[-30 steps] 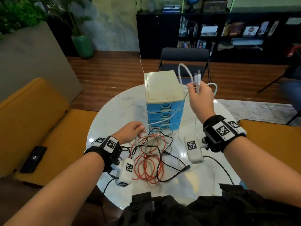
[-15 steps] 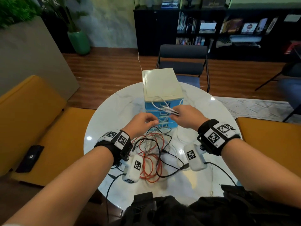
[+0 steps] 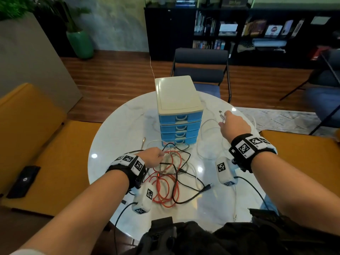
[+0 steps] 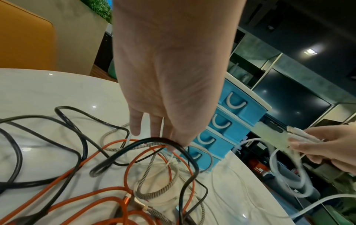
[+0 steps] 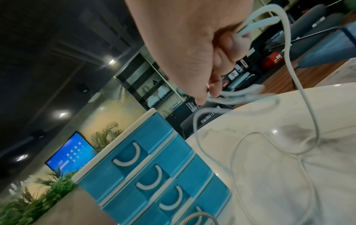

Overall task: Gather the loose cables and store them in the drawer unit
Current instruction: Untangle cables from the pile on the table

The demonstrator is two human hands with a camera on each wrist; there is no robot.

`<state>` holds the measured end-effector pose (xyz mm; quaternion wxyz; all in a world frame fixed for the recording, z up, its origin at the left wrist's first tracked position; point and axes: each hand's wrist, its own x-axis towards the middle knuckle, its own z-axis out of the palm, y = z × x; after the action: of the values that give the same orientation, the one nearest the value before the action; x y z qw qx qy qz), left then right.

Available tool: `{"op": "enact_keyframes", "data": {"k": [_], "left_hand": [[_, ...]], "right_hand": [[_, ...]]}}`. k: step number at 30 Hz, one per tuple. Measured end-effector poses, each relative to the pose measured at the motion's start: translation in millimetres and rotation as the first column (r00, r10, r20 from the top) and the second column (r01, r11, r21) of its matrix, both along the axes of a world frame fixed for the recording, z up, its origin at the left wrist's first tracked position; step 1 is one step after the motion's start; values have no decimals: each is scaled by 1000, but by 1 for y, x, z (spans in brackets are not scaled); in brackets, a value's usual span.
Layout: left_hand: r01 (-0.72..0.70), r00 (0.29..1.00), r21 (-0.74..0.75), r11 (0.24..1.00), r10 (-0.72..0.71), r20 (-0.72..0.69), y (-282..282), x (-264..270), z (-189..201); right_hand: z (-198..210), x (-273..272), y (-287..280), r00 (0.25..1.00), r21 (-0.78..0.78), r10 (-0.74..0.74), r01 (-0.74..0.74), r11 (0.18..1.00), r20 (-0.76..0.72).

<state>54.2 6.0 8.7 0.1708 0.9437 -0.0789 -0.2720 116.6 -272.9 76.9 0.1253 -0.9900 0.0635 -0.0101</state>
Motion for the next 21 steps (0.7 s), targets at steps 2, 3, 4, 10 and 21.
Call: {"op": "enact_keyframes", "data": {"k": [2,3,4,10,21], "left_hand": [[-26,996,-38,999,29,88,1,1,0],[-50,988,-81,995,61,140,2,2,2],[-87,976,-152,985,115,187,1,1,6],[-125,930,-671,731,321,176,-19,-2,66],[-242,935,-682,691,354,27,6,-12,82]], "right_hand": [[-1,0,3,1000,125,15,-14,992,-13],[0,0,6,1000,194,26,-22,981,-17],[2,-2,12,999,264,41,-36,964,-15],[17,-29,68,915,600,401,-350,719,53],[34,-29,81,922,617,372,-355,703,107]]}}
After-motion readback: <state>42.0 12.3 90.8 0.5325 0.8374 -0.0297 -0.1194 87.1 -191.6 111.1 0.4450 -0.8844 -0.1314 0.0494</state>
